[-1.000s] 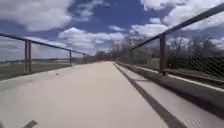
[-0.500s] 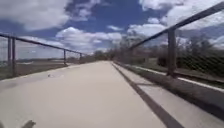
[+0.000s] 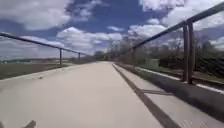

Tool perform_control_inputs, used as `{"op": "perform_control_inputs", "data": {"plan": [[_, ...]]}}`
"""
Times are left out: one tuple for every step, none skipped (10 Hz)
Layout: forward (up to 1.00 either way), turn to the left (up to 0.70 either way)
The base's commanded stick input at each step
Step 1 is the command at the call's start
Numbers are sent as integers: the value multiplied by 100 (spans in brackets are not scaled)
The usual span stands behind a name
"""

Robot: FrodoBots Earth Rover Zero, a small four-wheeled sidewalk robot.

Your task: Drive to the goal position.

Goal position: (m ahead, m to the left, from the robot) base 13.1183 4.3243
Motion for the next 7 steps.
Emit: {"op": "perform_control_inputs", "data": {"plan": [[100,0],[100,0],[100,0],[100,-15],[100,-27],[100,-5],[100,0]]}}
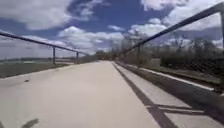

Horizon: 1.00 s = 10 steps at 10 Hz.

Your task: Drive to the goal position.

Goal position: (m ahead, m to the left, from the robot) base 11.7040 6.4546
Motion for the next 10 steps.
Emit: {"op": "perform_control_inputs", "data": {"plan": [[100,0],[100,0],[100,0],[100,0],[100,0],[100,0],[100,0],[100,0],[100,0],[100,0]]}}
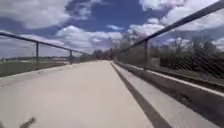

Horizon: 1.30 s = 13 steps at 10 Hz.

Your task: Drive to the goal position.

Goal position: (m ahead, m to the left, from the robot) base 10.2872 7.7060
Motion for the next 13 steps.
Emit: {"op": "perform_control_inputs", "data": {"plan": [[100,0],[100,0],[100,0],[100,-20],[100,0],[100,0],[100,0],[100,0],[100,0],[100,0],[100,0],[100,0],[100,0]]}}
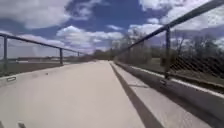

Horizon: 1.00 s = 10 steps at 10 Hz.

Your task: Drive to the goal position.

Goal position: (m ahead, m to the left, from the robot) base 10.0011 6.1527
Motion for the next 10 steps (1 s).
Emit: {"op": "perform_control_inputs", "data": {"plan": [[100,0],[100,0],[100,0],[100,0],[100,0],[100,0],[100,0],[100,0],[60,0],[5,0]]}}
